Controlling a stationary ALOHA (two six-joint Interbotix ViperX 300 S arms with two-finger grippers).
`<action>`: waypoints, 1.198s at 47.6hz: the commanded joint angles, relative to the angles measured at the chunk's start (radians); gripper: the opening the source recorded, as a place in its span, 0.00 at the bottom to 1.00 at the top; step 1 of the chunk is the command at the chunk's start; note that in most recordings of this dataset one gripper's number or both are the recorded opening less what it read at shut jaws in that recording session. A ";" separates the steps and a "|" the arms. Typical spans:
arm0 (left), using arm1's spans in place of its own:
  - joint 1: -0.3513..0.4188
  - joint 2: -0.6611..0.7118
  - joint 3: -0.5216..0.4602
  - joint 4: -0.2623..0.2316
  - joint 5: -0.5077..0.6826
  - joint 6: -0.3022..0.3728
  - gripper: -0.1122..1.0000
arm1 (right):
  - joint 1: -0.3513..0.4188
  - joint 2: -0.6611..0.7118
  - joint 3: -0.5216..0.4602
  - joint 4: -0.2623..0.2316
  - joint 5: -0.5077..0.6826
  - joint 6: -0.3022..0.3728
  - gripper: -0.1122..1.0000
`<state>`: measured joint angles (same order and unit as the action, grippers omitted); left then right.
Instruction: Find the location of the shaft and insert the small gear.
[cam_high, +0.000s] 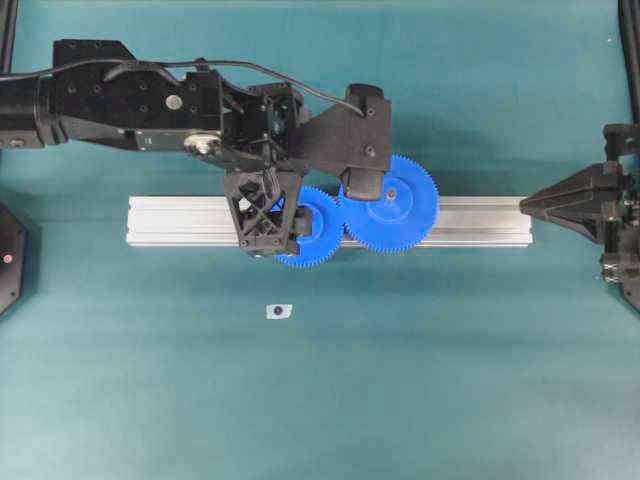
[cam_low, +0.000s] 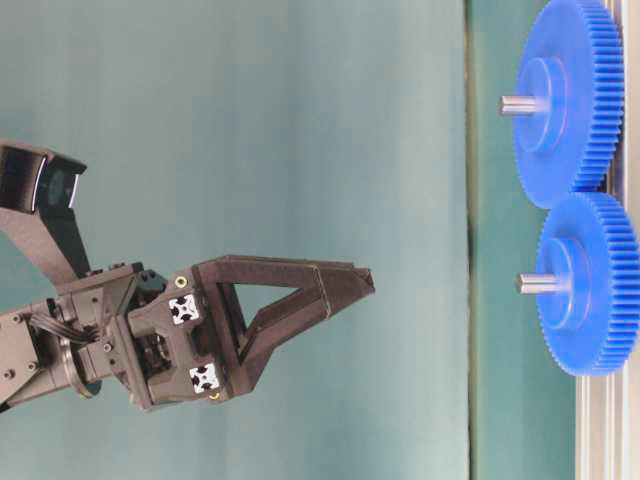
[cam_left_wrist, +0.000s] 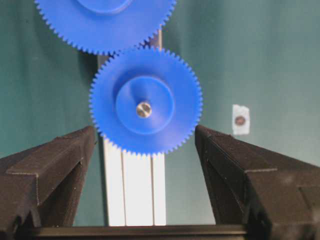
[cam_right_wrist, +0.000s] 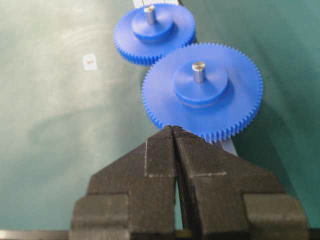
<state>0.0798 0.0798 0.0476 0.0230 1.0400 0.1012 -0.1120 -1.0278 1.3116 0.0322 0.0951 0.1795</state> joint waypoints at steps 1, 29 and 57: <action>-0.005 -0.029 -0.015 0.003 -0.002 -0.002 0.79 | -0.005 0.006 -0.009 0.000 -0.009 0.008 0.12; -0.006 -0.029 0.000 0.005 -0.002 -0.002 0.80 | -0.005 0.006 -0.006 0.000 -0.009 0.008 0.12; -0.006 -0.028 -0.003 0.005 -0.003 -0.002 0.79 | -0.005 -0.006 -0.005 0.000 -0.009 0.008 0.12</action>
<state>0.0767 0.0798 0.0583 0.0230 1.0400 0.1012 -0.1135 -1.0400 1.3177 0.0322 0.0951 0.1795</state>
